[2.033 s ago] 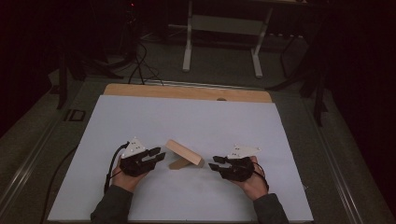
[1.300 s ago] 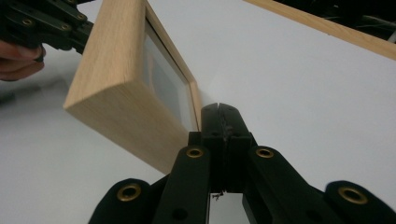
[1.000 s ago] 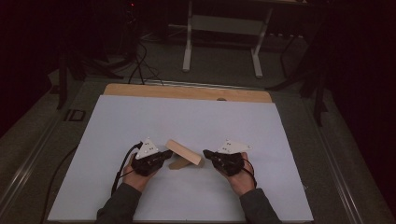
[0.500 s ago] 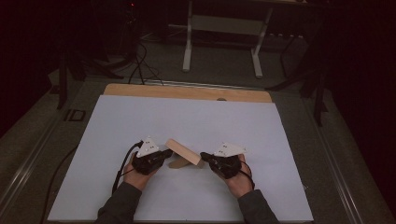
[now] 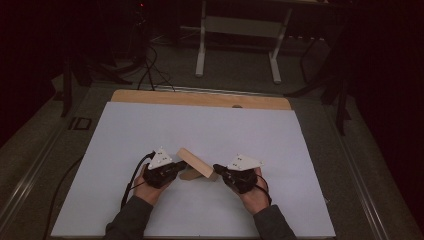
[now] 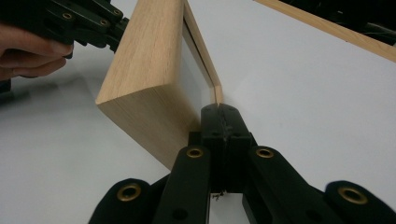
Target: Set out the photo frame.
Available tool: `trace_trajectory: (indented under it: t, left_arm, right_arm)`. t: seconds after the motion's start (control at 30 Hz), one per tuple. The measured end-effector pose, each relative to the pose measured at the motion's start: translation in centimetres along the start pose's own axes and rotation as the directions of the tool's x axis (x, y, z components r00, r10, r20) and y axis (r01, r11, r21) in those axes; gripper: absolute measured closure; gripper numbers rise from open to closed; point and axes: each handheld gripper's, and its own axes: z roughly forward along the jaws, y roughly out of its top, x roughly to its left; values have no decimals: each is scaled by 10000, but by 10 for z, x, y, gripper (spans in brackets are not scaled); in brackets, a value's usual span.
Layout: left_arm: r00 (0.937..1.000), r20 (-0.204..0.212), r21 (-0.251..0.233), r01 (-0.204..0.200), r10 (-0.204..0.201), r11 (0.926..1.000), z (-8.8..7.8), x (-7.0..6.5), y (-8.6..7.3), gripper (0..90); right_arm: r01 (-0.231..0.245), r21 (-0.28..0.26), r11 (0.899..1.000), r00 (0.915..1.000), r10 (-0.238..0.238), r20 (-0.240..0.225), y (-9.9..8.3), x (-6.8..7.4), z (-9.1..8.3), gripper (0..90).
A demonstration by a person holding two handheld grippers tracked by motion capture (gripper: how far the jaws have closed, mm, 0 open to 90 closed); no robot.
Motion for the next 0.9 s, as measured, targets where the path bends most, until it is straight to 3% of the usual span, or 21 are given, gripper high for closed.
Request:
trace_trajectory:
  t: [0.5, 0.9]
  left_arm:
    - [9992, 292, -84, -256, 259, 9996, -2, -15, 4, 900]
    - [9998, 149, -77, -151, 152, 9999, 3, -8, 6, 900]
  right_arm:
    - [-14, -5, 10000, 9999, 14, 111, 2, 6, -2, 897]
    - [36, -8, 10000, 10000, -36, 18, 4, 13, 1, 896]
